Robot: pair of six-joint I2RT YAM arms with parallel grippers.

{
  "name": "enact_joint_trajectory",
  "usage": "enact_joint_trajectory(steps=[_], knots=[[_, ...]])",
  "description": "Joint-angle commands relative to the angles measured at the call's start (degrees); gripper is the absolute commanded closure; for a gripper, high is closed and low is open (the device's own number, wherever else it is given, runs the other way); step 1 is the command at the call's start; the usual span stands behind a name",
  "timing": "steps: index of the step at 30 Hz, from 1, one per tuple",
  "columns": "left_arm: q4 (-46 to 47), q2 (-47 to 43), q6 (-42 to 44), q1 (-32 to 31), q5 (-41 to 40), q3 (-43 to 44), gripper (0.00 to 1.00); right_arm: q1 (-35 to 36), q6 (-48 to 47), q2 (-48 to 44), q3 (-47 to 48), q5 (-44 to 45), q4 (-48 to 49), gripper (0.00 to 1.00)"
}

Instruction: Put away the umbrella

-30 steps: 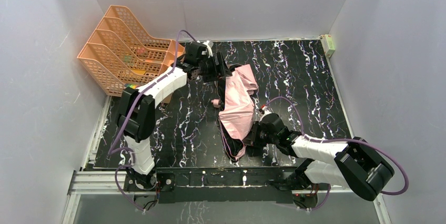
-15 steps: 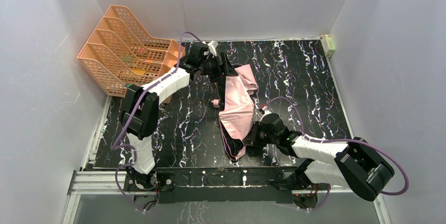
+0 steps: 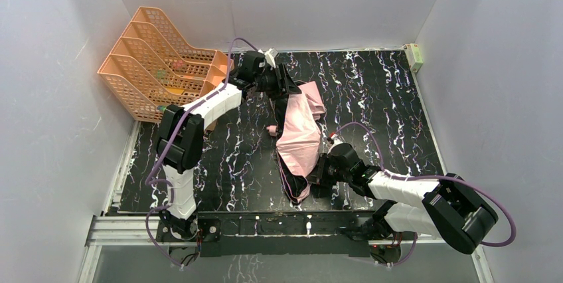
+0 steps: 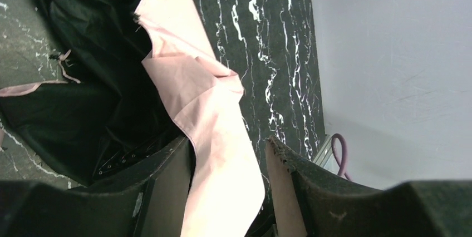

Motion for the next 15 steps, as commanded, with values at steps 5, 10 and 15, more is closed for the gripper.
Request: enact_joint_trajectory(steps=[5,10,15], knots=[[1.6,-0.5,-0.4,0.2,2.4,4.3,0.57,0.3,-1.0,0.3,-0.1,1.2,-2.7,0.8],[1.8,-0.4,-0.2,0.4,2.7,4.2,0.7,0.3,-1.1,0.1,-0.2,1.2,-3.0,0.8],[1.9,-0.5,-0.1,0.4,2.8,3.5,0.8,0.3,-1.1,-0.1,0.0,1.3,-3.4,0.8]])
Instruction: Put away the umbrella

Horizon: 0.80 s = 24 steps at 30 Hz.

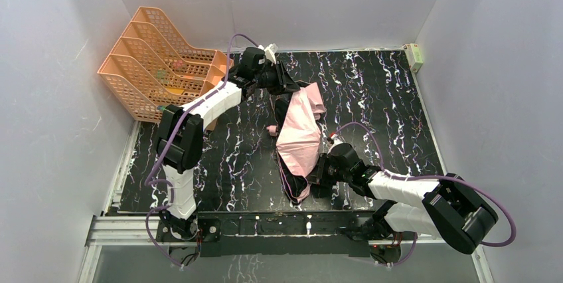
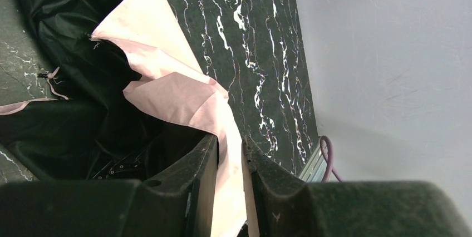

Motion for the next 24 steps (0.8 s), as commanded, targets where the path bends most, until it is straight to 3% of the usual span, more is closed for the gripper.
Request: enact_joint_trajectory(steps=[1,14,24], knots=[[0.7,-0.5,0.3,0.3,1.9,1.0,0.81,0.3,-1.2,-0.1,0.0,1.3,-3.4,0.8],[1.0,-2.8,2.5,0.3,2.3,0.7,1.0,0.3,-1.1,-0.6,-0.2,1.7,-3.7,0.79],[5.9,-9.9,2.4,0.1,6.7,-2.7,1.0,0.3,-0.8,-1.1,-0.2,1.8,-3.8,0.79]])
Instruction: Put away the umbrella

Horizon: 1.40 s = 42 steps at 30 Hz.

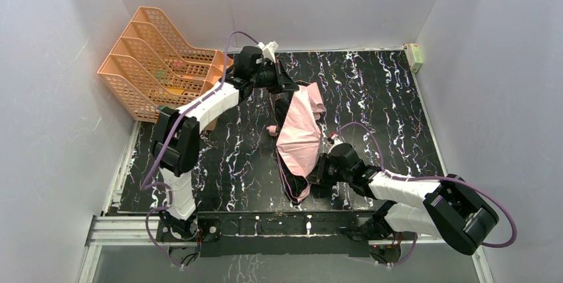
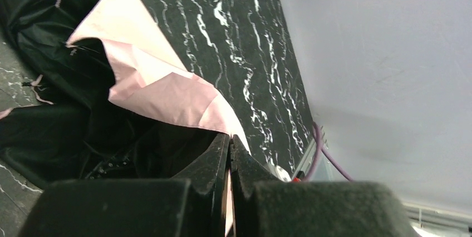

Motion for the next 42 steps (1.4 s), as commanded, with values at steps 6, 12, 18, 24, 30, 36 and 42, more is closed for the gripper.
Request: enact_joint_trajectory(steps=[6,12,18,24,30,36,42], knots=[[7.0,-18.5,1.4,-2.6,4.7,-11.2,1.0,0.3,-0.5,-0.5,0.3,1.6,-3.3,0.79],[8.8,-30.1,3.5,-9.5,-1.0,-24.4,1.0,0.3,0.0,-2.0,1.6,1.7,-4.3,0.79],[13.8,-41.5,-0.1,-17.0,-10.9,-39.6,1.0,0.3,0.2,-3.4,3.2,1.1,-5.4,0.78],[19.1,-47.4,-4.2,-24.9,-19.5,-51.1,1.0,0.3,-0.1,-5.5,4.5,1.6,-7.9,0.75],[25.6,-47.7,-7.3,-33.1,-27.4,-59.9,1.0,0.3,-0.9,-7.1,6.4,2.4,-11.7,0.74],[31.3,-47.1,-10.2,-38.1,-34.6,-67.0,1.0,0.3,-2.3,-14.0,8.3,6.8,-21.1,0.78],[38.4,-42.8,-13.4,-40.5,-37.2,-72.3,1.0,0.3,-5.2,-19.7,11.4,6.7,-24.8,0.81]])
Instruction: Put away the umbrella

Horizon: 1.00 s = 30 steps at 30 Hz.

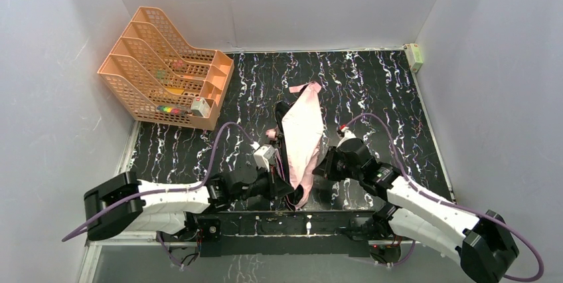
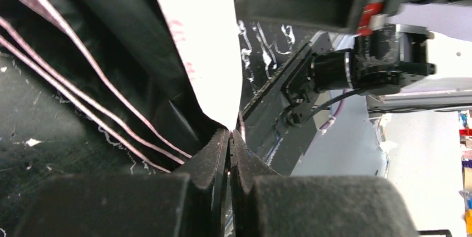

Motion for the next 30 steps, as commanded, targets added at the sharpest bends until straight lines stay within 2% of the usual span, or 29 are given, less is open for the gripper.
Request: enact_joint_trajectory(steps=[1,5,10,16,26,30], knots=[[8.8,3.7,-3.1,-1.8,-4.4,-2.9,1.0,0.3,-4.4,-2.6,5.3,-1.0,-1.7,0.81],[12.0,7.6,-4.5,-3.0,-5.0,-3.7,1.0,0.3,-6.4,-1.3,8.0,-9.5,5.2,0.81],[14.6,11.0,-5.9,-4.2,-6.0,-4.7,1.0,0.3,-3.7,2.7,8.7,-14.9,12.8,0.82],[16.0,14.6,-6.6,-5.7,-6.5,-4.3,1.0,0.8,0.2,8.3,6.2,-15.0,16.5,0.88],[16.7,18.4,-8.1,-7.8,-7.2,-3.3,1.0,2.4,4.3,15.8,-1.9,-17.4,27.5,0.88],[16.7,19.2,-8.0,-8.4,-7.5,-2.6,1.0,2.9,4.2,19.3,-3.5,-16.2,28.8,0.88]])
